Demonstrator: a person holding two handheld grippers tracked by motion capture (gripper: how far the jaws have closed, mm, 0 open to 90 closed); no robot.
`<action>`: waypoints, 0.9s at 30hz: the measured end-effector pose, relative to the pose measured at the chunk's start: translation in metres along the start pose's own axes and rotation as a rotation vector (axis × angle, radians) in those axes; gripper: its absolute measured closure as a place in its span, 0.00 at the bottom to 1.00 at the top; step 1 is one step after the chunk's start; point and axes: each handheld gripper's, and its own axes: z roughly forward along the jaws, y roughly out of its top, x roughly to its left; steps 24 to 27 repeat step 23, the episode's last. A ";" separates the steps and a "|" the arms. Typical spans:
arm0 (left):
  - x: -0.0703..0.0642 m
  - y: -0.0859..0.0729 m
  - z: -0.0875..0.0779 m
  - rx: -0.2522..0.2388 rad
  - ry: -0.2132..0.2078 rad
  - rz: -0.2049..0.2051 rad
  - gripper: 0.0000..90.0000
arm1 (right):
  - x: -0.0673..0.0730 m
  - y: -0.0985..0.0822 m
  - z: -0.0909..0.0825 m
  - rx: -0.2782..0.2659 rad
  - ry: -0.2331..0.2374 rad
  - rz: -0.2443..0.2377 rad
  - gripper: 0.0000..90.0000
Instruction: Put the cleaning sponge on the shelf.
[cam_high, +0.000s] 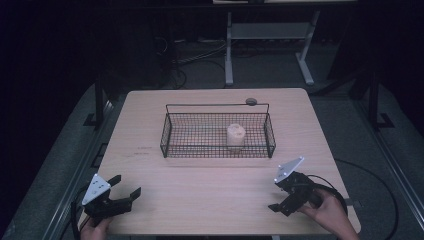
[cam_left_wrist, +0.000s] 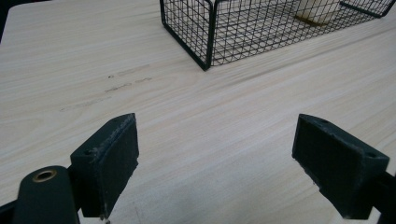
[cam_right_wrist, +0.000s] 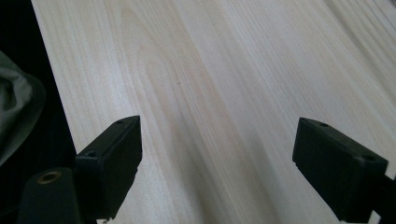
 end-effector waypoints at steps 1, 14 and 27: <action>0.000 0.000 0.000 0.001 -0.003 0.002 0.15 | 0.000 -0.002 0.000 -0.006 0.004 0.002 0.17; -0.003 0.001 0.000 0.001 -0.003 0.005 0.15 | 0.006 -0.025 -0.003 -0.061 -0.024 0.057 0.17; -0.003 0.002 0.001 0.001 -0.004 0.010 0.15 | 0.012 -0.030 -0.001 -0.096 -0.046 0.061 0.16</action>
